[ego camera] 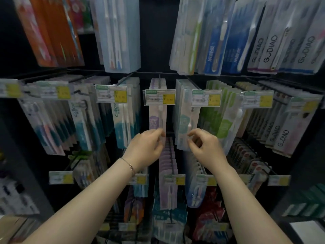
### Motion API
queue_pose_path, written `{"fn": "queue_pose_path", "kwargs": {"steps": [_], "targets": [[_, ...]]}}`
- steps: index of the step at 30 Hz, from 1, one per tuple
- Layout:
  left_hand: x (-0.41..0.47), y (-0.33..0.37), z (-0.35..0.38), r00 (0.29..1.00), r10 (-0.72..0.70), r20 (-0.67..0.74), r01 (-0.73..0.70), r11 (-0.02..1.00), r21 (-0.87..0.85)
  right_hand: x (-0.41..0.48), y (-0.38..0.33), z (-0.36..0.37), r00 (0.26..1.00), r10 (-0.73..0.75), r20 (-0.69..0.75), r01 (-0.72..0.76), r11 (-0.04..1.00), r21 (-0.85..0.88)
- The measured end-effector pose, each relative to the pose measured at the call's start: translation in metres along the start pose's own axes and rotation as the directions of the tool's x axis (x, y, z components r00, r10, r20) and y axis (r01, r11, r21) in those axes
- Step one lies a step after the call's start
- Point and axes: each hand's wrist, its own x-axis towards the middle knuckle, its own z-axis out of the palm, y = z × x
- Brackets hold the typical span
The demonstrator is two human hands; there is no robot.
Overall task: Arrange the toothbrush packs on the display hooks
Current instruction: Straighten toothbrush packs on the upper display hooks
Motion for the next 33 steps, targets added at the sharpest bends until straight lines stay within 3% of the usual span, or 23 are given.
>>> {"fn": "queue_pose_path", "kwargs": {"steps": [19,33], "targets": [[-0.012,-0.072,-0.025,0.989,-0.151,0.013,0.149,0.984,0.100,0.027,-0.026,0.045,0.998,0.013,0.069,-0.011,0.999,-0.032],[-0.025,-0.148,-0.069,0.994,-0.092,0.064,0.087,0.993,0.075,0.049,-0.098,0.109,0.998,0.047,0.039,-0.046,0.998,-0.037]]}}
